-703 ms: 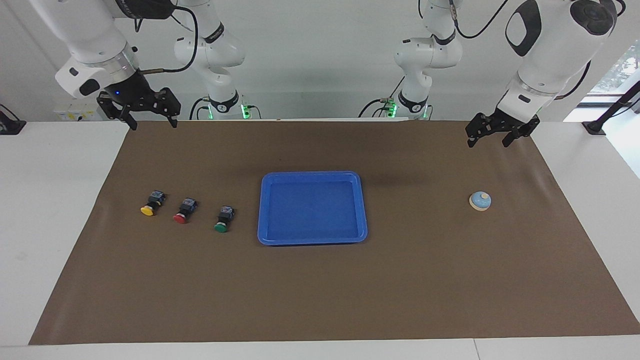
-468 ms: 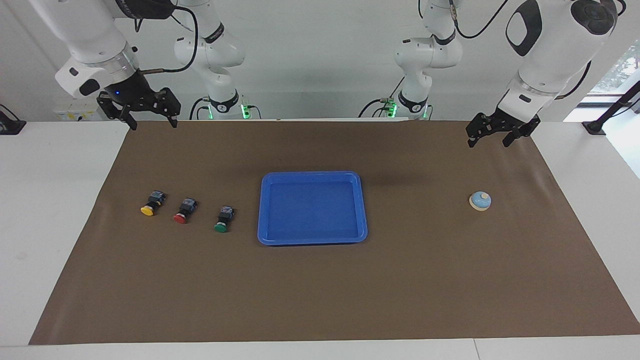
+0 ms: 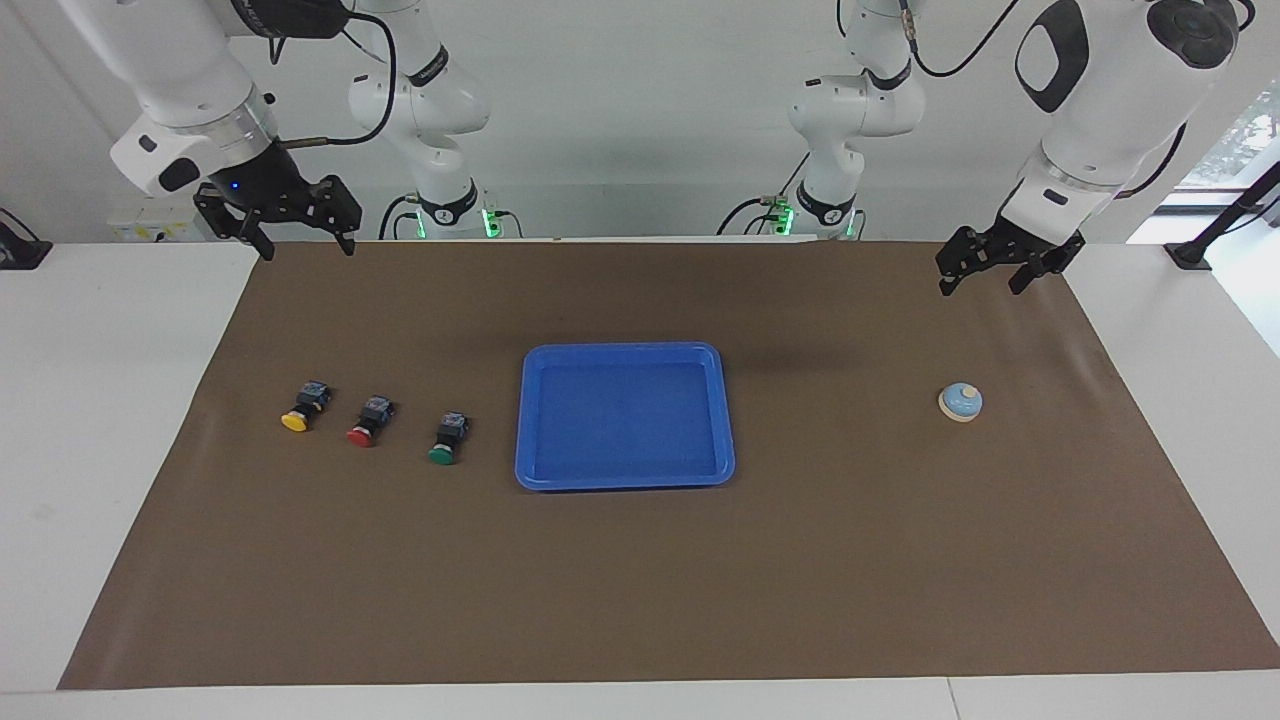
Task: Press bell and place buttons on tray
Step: 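Lower the left gripper onto the white bell to press it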
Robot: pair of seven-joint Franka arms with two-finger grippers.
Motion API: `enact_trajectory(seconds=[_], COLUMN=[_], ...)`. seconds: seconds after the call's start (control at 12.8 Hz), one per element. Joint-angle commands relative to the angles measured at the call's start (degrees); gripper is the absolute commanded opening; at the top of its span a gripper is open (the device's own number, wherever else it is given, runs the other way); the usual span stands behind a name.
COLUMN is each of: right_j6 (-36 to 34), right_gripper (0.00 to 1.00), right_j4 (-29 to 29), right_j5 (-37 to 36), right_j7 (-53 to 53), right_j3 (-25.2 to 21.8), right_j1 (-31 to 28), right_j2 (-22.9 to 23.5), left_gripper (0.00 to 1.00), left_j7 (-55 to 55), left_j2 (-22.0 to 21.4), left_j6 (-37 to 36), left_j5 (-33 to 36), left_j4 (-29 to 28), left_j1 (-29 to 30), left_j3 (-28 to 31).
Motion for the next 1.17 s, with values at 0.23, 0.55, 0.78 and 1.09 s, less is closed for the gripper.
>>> enact_trajectory(seconds=[0.23,0.55,0.78,1.09], right_j6=[-0.46,-0.37,-0.46,-0.37], right_gripper=[1.00,1.00,1.00,1.00], right_j4=[-1.25,-1.25,-1.25,-1.25], right_j5=[0.54,0.54,0.55,0.63], right_j7=[-0.78,-0.78,-0.78,-0.78], right_j3=[0.16,0.16,0.16,0.16], right_j1=[-0.62,-0.62,-0.62,-0.62], right_j2=[-1.06,-1.06,-1.06,-1.06], left_gripper=[0.00,0.00,0.00,0.00], left_j7=[-0.03,0.59,1.30,2.53], left_j2=[-0.96,-0.44,1.23,4.75], left_j6=[1.79,11.44,20.41,29.02], left_j5=[0.25,0.34,0.51,0.52], left_j4=[-3.62,-12.75,-19.52,-23.21], left_j1=[2.23,5.56,9.08,9.35], left_j3=[0.59,0.59,0.59,0.68])
